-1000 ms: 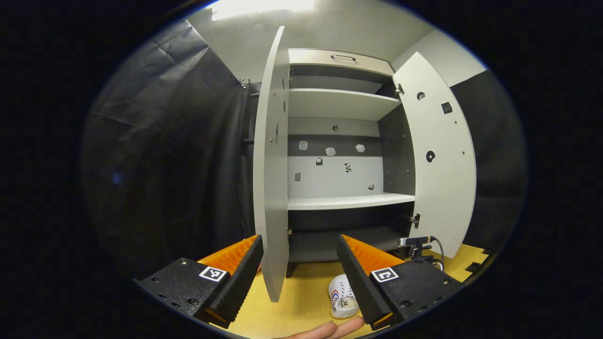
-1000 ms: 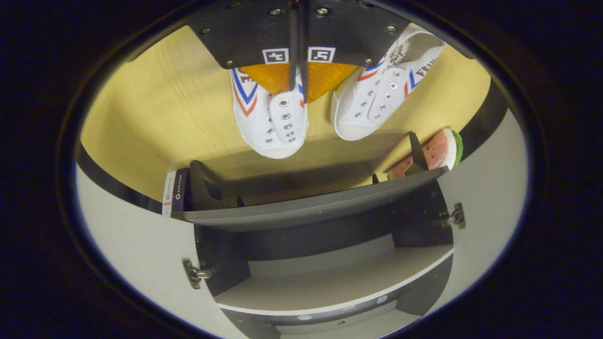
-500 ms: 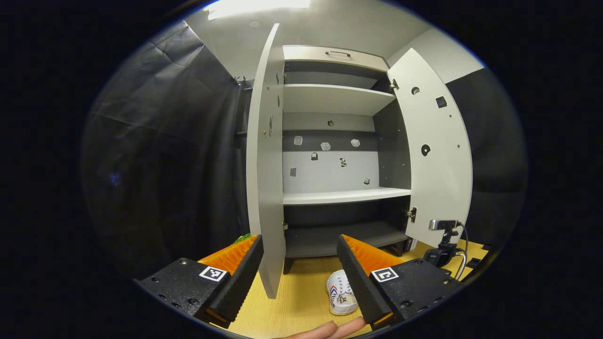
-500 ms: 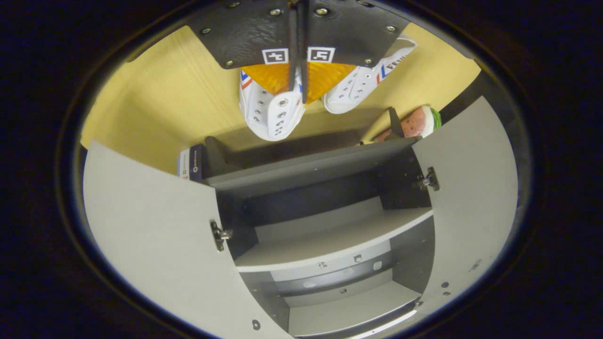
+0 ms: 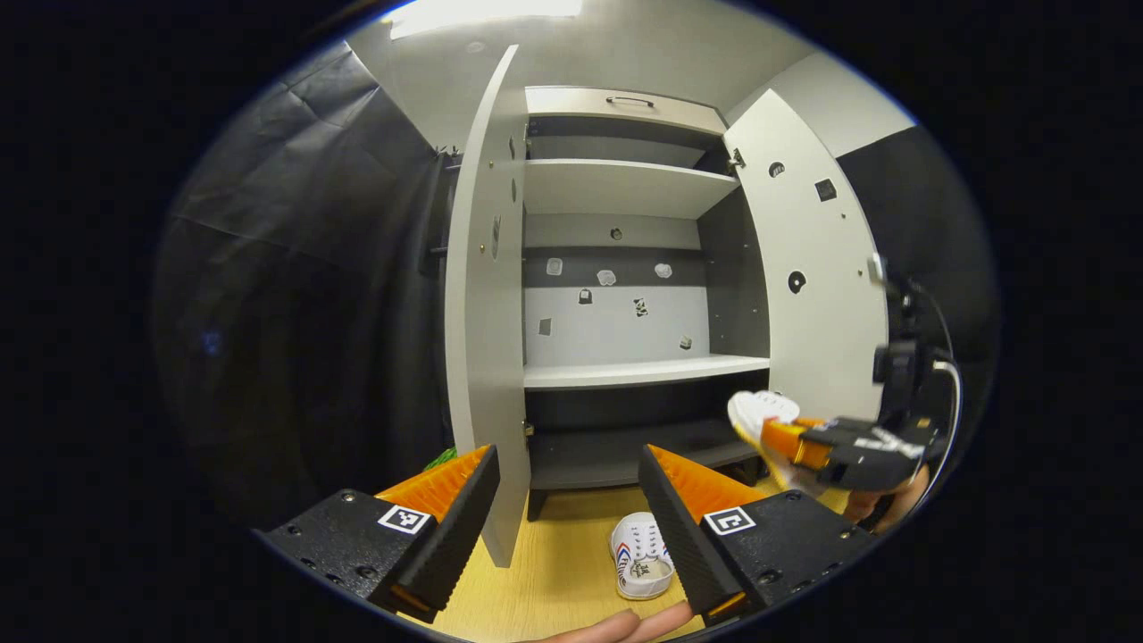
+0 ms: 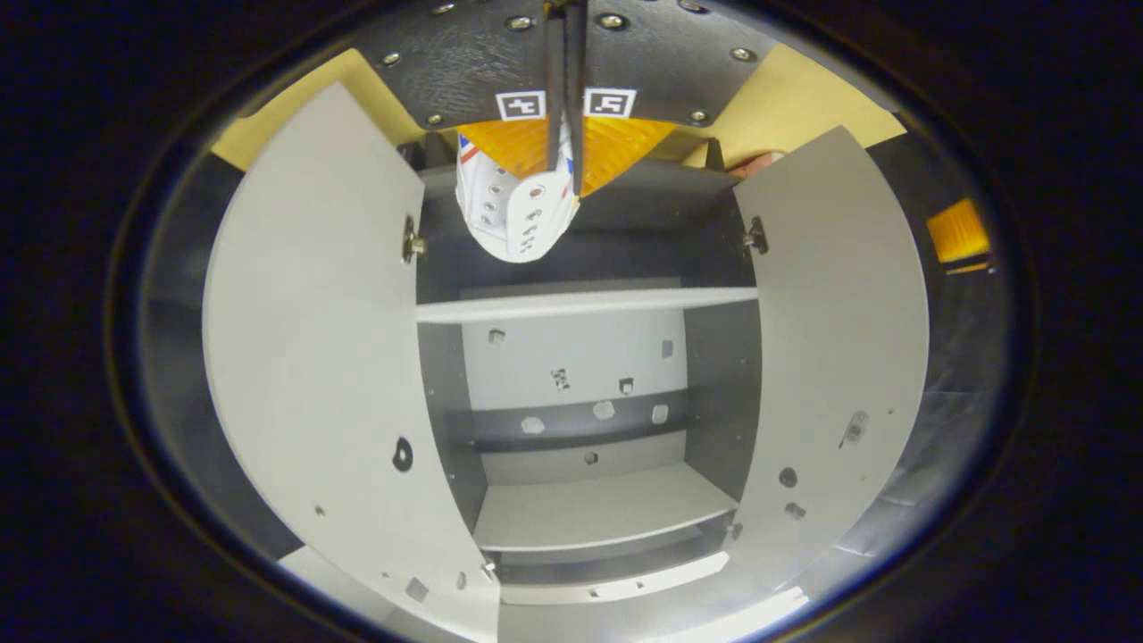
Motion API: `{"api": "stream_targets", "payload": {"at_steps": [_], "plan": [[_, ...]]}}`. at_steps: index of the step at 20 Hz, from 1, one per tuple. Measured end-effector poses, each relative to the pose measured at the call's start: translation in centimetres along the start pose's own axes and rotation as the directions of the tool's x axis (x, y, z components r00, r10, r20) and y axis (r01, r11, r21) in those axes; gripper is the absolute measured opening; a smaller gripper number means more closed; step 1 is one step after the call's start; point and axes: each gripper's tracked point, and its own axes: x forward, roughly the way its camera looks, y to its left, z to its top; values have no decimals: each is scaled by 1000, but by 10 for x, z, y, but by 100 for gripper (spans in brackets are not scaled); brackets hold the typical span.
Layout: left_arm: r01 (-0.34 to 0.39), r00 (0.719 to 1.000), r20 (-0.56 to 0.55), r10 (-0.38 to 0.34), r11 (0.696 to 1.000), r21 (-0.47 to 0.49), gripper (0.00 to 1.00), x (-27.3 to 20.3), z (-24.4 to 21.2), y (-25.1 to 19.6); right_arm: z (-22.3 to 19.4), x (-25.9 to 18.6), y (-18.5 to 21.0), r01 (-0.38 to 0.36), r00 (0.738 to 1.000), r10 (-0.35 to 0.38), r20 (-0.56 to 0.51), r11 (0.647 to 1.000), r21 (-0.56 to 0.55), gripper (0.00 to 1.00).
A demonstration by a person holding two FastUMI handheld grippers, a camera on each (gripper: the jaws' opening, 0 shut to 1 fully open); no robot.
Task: Grab one shoe with the right hand and put it into the shoe cabinet, grab the other shoe with the left hand and put it into the shoe cabinet; then close the right door with the right hand and the left door with the left hand.
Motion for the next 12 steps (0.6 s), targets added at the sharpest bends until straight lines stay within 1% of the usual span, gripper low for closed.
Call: {"api": "stream_targets", "payload": {"at_steps": [1,2,6,7,8,9,10,11,12], "plan": [[3,1000,-1,-3,1000,0,92,2,-1,-3,20,0,-2,1,1000,-1,15,1000,-15,1],[6,1000,-4,-6,1000,-3,95,3,-3,-5,42,2,-3,0,1000,1,30,1000,-24,1],[54,998,-18,-55,998,-37,95,10,-13,-23,119,27,-3,-3,997,11,71,994,-112,1],[61,998,-15,-61,997,-37,92,13,-16,-25,136,37,-4,2,997,9,81,992,-128,1],[64,998,-14,-64,997,-35,92,17,-19,-27,150,52,-2,1,996,11,83,990,-143,2],[66,998,-13,-66,997,-32,95,20,-22,-29,162,69,0,-3,996,17,86,986,-164,2],[66,998,-20,-67,997,-32,92,24,-27,-31,172,87,3,-10,996,26,89,984,-178,1],[71,997,-20,-72,997,-36,96,27,-31,-32,179,107,7,-18,996,36,85,980,-199,1],[80,997,-21,-81,996,-44,96,30,-35,-35,179,125,9,-26,997,43,70,975,-220,2]]}}
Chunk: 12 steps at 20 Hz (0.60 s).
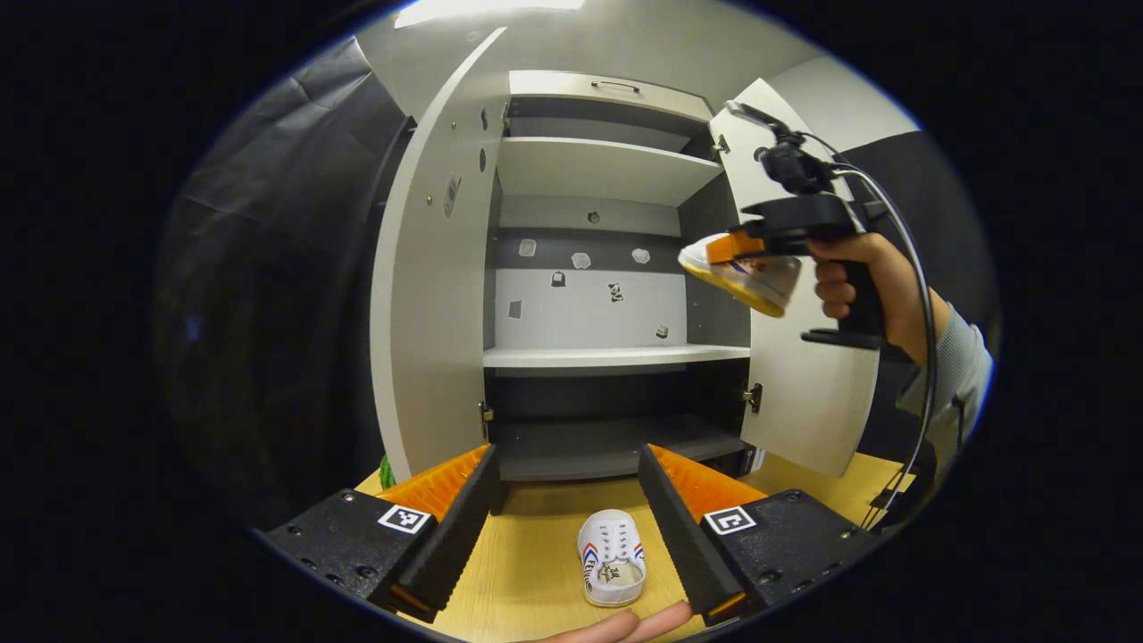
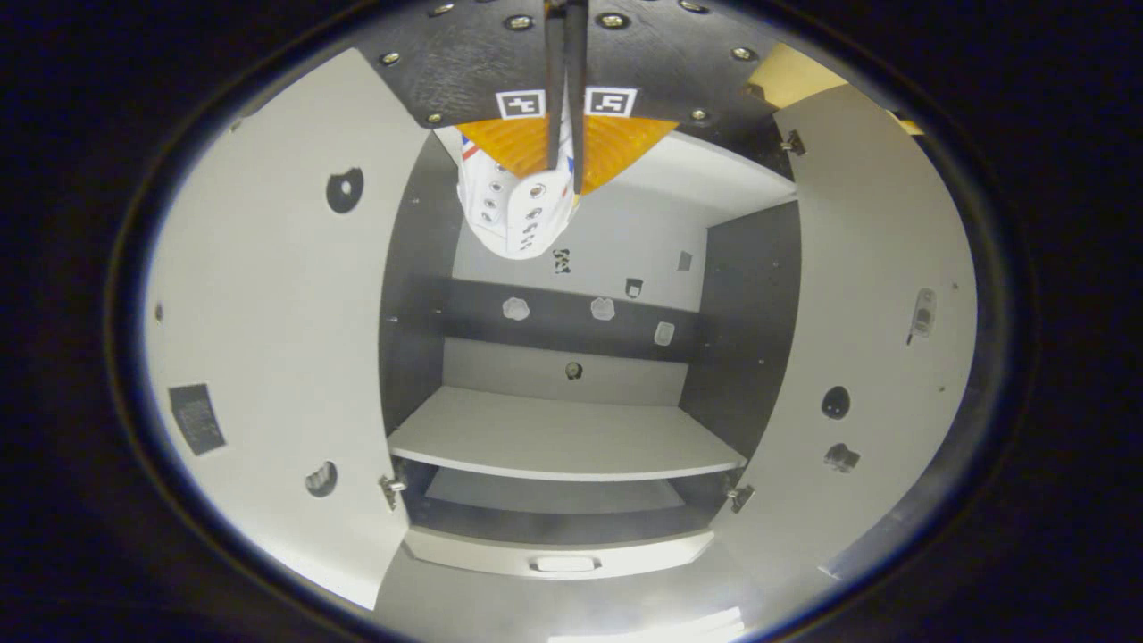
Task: Grab one shoe with the right hand and put it into the shoe cabinet, grab the other shoe with the left hand and put it into the shoe cabinet; then close the right door with the right hand and the left door with the left hand.
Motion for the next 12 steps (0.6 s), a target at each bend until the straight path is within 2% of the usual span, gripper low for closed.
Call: {"api": "stream_targets", "payload": {"at_steps": [6,8,12], "plan": [[32,999,-12,-32,999,-35,96,19,-28,-4,-34,115,17,-22,994,7,-112,991,-129,3],[59,998,-29,-60,997,-58,96,23,-37,-7,-51,142,18,-16,988,-14,-153,982,-191,2],[39,999,-27,-40,998,-55,96,29,-44,7,-74,186,14,14,980,-62,-190,970,-245,2]]}}
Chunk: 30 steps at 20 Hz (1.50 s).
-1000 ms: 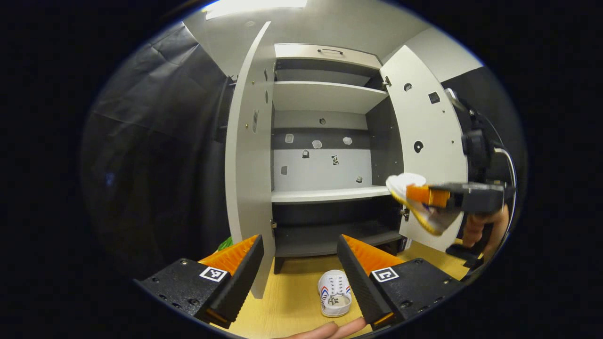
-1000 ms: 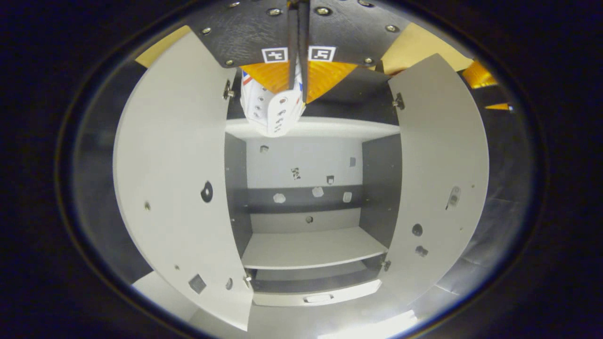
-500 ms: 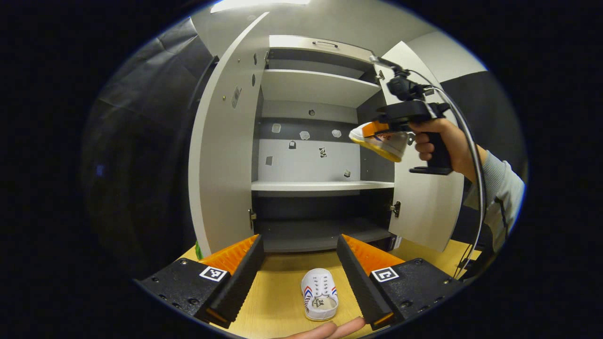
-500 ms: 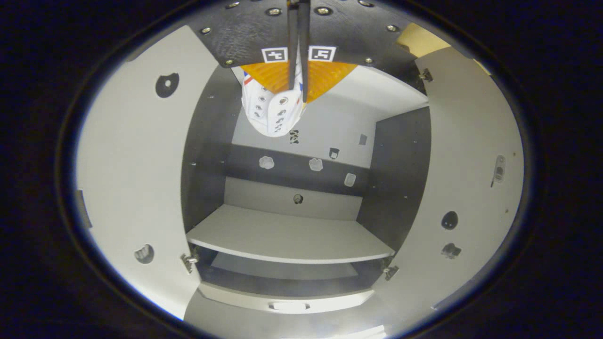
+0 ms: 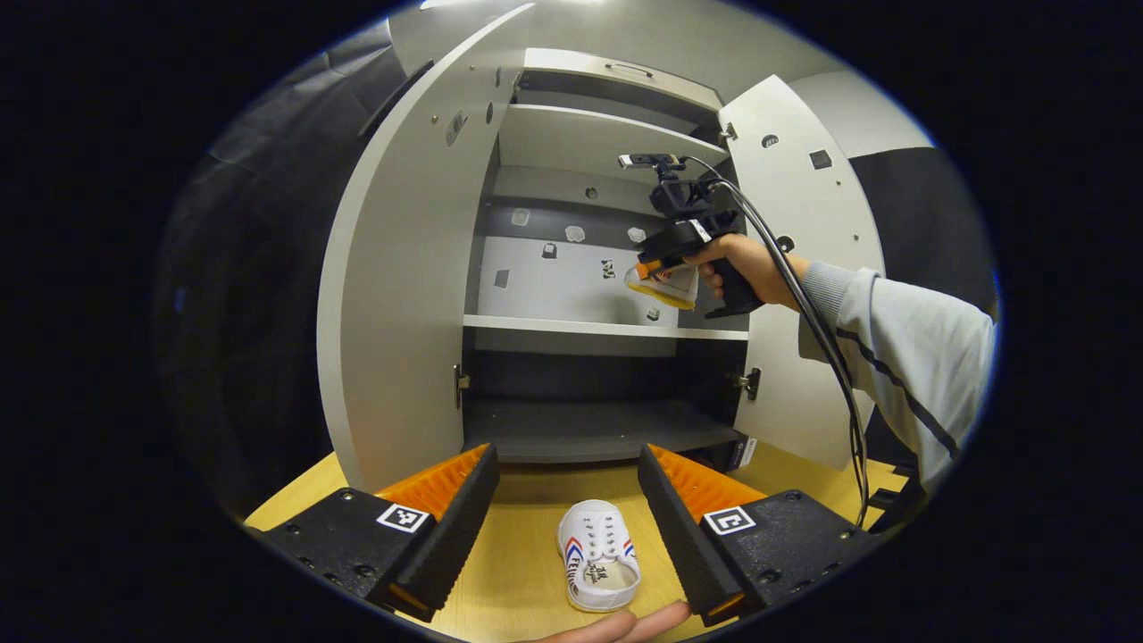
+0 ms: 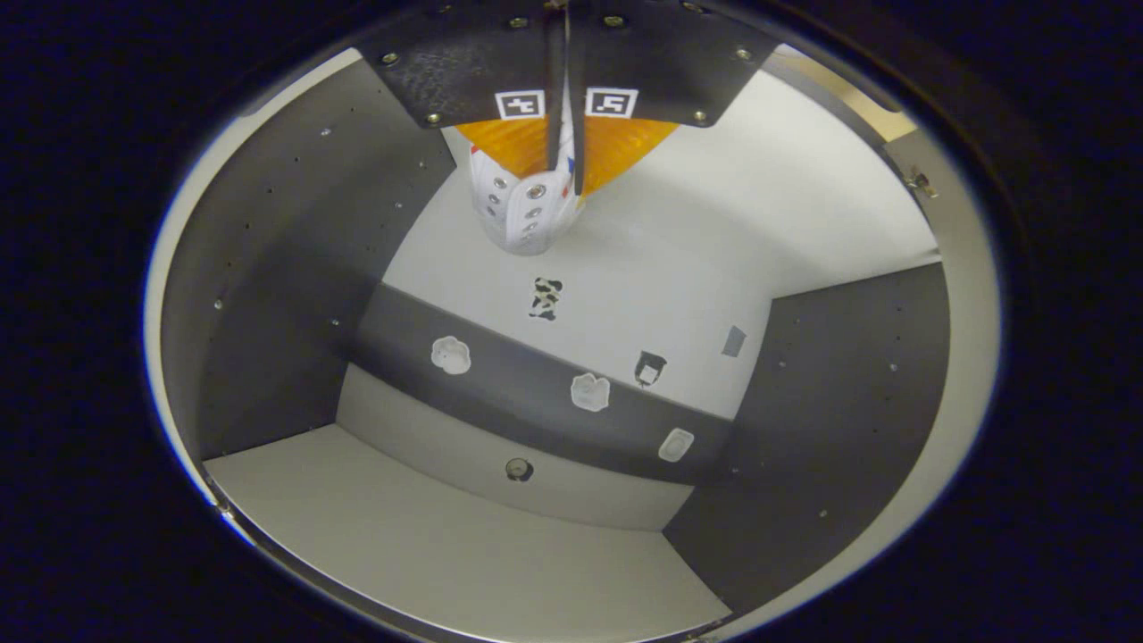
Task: Grab one shoe with the right hand and put it into the shoe cabinet, grab the other shoe with the left hand and put it into the shoe cabinet; then close the right door with the right hand and the left door with the left hand.
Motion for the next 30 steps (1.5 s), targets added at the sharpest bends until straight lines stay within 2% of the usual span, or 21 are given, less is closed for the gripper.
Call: {"api": "stream_targets", "payload": {"at_steps": [3,5,6,9,10,16,20,22,23,26,27,28,30], "plan": [[-28,1000,-8,28,1000,-14,96,3,-6,10,-14,19,-1,30,999,-30,-44,1000,-6,2],[-42,999,-33,42,999,-10,96,4,-9,12,-28,25,-5,52,995,-50,-84,999,11,13],[-54,998,-45,53,999,-3,96,2,-12,14,-27,19,-15,106,991,-104,-80,994,19,19],[-75,996,-52,76,997,4,96,0,-9,16,15,-11,-43,212,974,-214,76,977,31,86],[-85,995,-54,85,996,3,96,-1,-7,17,22,-29,-44,225,969,-227,96,974,28,97],[-114,993,-23,115,993,32,96,-12,5,17,28,-119,-27,126,979,-137,152,989,80,99],[-99,995,-24,100,994,37,96,-12,1,9,9,-191,-21,81,982,-103,158,987,141,98],[-80,996,-27,81,996,28,92,-7,-5,6,0,-234,-22,86,972,-113,207,987,138,99],[-77,996,-35,78,997,16,96,-2,-11,6,-6,-258,-22,92,963,-122,239,987,131,98],[-73,990,-124,70,997,-20,96,18,-44,7,-36,-324,-31,146,935,-206,289,965,218,98],[-63,987,-147,58,997,-32,97,26,-54,6,-50,-341,-29,138,936,-212,280,955,262,98],[-52,985,-167,43,997,-48,93,31,-63,3,-69,-357,-26,124,944,-201,262,951,285,97],[-23,977,-214,10,998,-59,96,37,-80,-5,-96,-379,-29,146,949,-215,231,948,282,98]]}}
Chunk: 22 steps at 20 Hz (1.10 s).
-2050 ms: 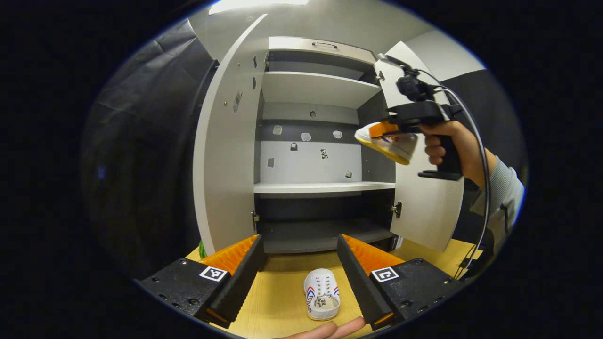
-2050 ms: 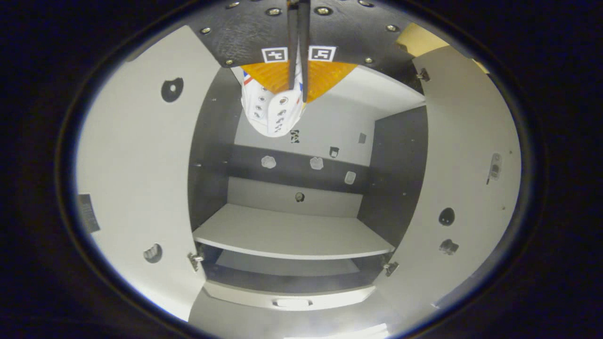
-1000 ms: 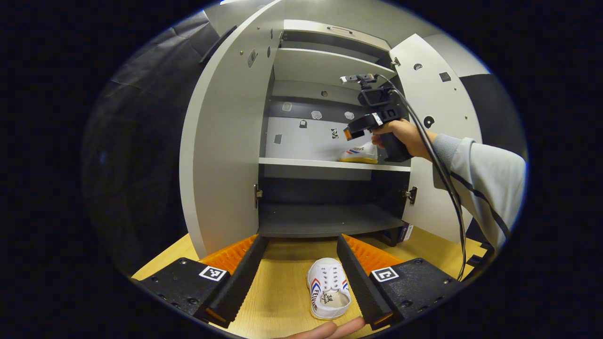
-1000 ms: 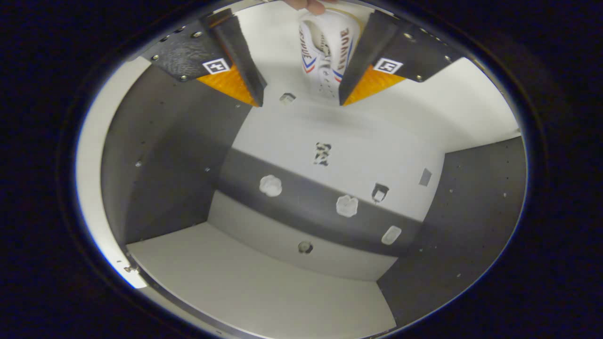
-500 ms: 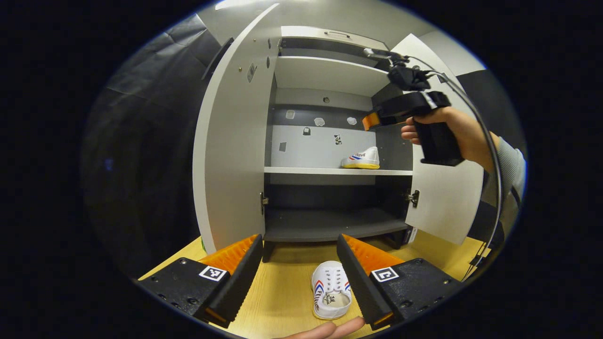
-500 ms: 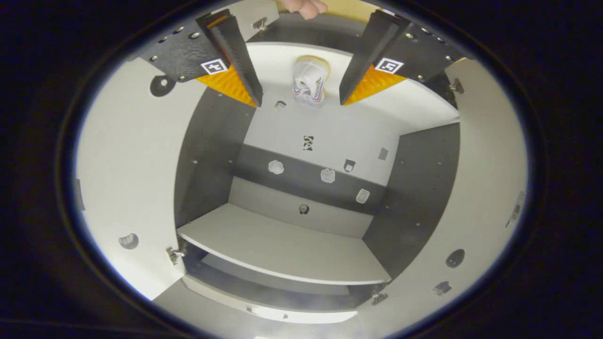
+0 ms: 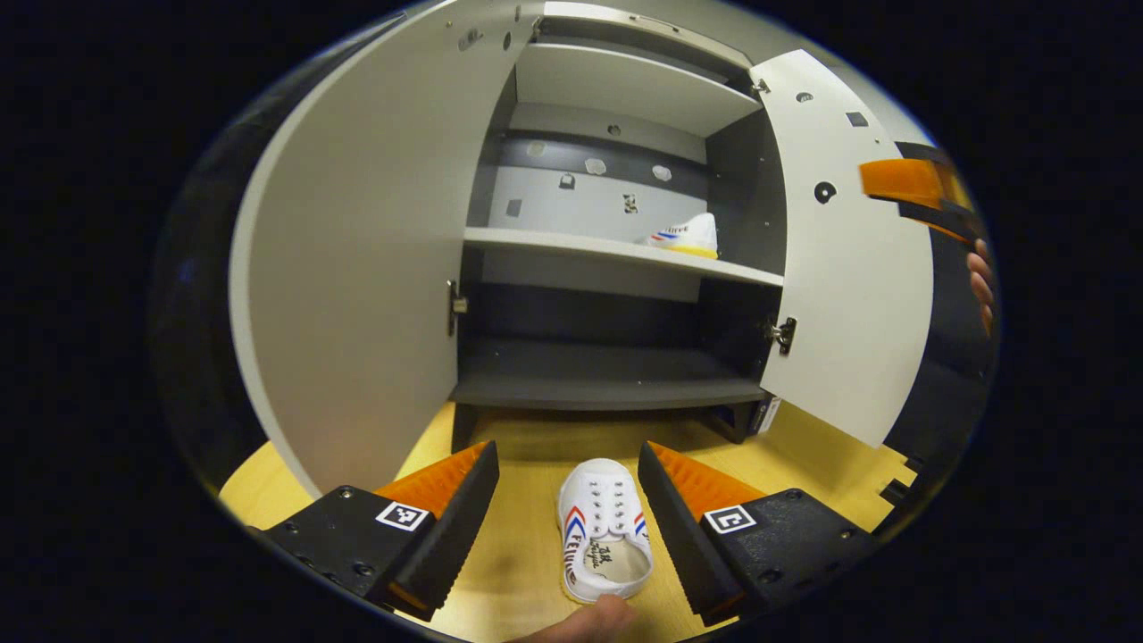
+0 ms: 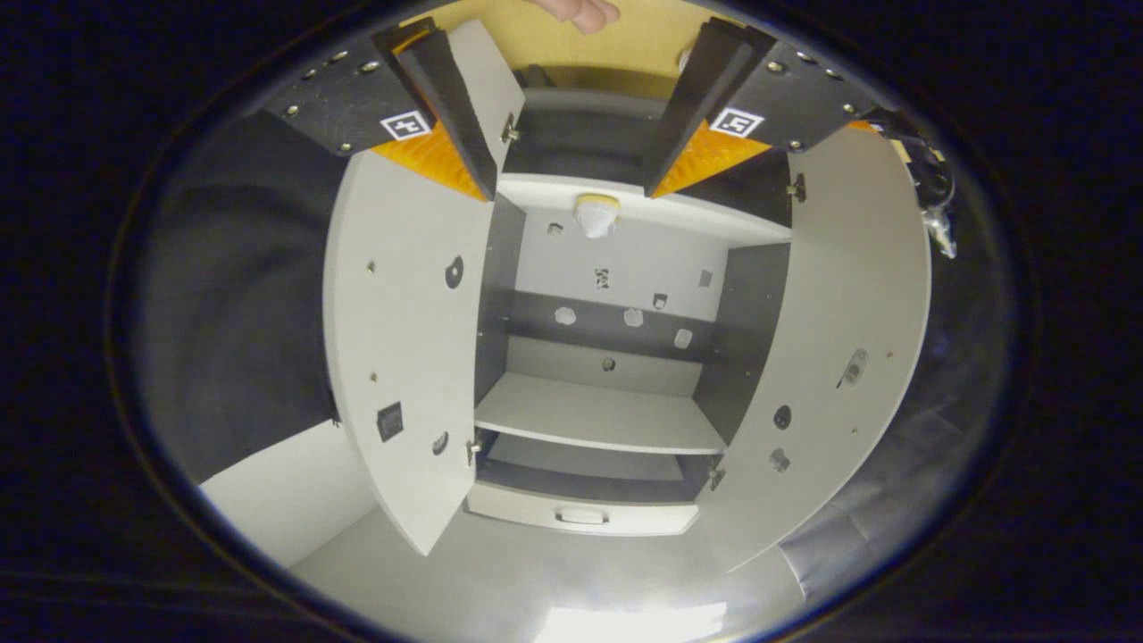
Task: Grab one shoe with the right hand and put it into the shoe cabinet, grab the other shoe with the left hand and put it into the shoe cabinet; then close the right door with the right hand and the left door with the left hand.
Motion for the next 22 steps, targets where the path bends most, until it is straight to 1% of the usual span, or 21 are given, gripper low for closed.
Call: {"api": "stream_targets", "payload": {"at_steps": [2,3,4,6,8,10,13,14,15,16,17,18,19,20,21,22], "plan": [[11,999,-32,-10,1000,25,96,10,-15,-7,-13,-20,-20,65,998,-65,-3,998,1,98],[17,998,-56,-15,999,42,96,16,-24,-10,-19,-29,-29,95,995,-95,-1,995,33,98],[26,996,-88,-22,998,50,96,20,-34,-14,-28,-39,-33,111,994,-111,-8,991,78,98],[35,985,-172,-24,997,63,96,27,-60,-16,-44,-51,-31,77,997,-74,-28,987,139,98],[26,970,-244,-5,996,81,97,32,-81,-9,-54,-58,-32,40,999,-34,-41,988,148,98],[19,957,-289,6,996,84,96,35,-97,-3,-60,-61,-37,34,999,-28,-36,986,164,98],[44,936,-352,-12,996,82,94,41,-120,-1,-65,-63,-43,18,999,-11,-41,984,176,99],[47,926,-378,-13,996,82,90,43,-127,0,-63,-62,-45,15,999,-9,-32,983,183,98],[30,922,-388,7,995,90,89,47,-130,8,-63,-63,-46,11,1000,-6,-28,981,194,98],[9,920,-390,32,995,103,85,54,-131,14,-63,-64,-46,5,1000,0,-23,979,205,98],[8,911,-411,32,995,95,82,57,-138,16,-63,-64,-46,-4,1000,8,-17,977,213,98],[28,900,-436,4,997,67,78,58,-143,10,-64,-64,-45,-12,1000,16,-15,977,215,98],[48,897,-441,-23,998,45,77,60,-141,5,-64,-64,-44,-17,1000,21,-17,977,212,98],[59,895,-444,-35,997,41,60,62,-141,-1,-65,-64,-45,-17,1000,21,-17,978,209,98],[53,889,-457,-17,997,65,48,58,-144,-1,-66,-62,-46,-14,1000,17,-16,978,210,98],[48,895,-446,3,993,104,37,59,-142,2,-67,-62,-45,-12,1000,16,-17,977,213,98]]}}
